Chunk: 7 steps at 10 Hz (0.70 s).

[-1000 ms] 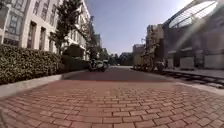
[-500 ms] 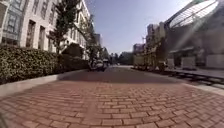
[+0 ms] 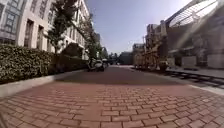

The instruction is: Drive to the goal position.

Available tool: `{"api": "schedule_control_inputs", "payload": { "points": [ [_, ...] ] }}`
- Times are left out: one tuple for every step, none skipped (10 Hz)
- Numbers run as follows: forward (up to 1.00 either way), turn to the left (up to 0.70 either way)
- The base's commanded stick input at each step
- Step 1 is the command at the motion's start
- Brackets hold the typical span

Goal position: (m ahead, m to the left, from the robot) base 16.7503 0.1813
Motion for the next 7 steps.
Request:
{"api": "schedule_control_inputs", "payload": {
  "points": [
    [0.70, 0.00],
    [0.70, 0.00],
    [0.70, 0.00],
    [0.70, 0.00],
    [0.70, 0.00],
    [0.70, 0.00],
    [0.70, 0.00]
  ]
}}
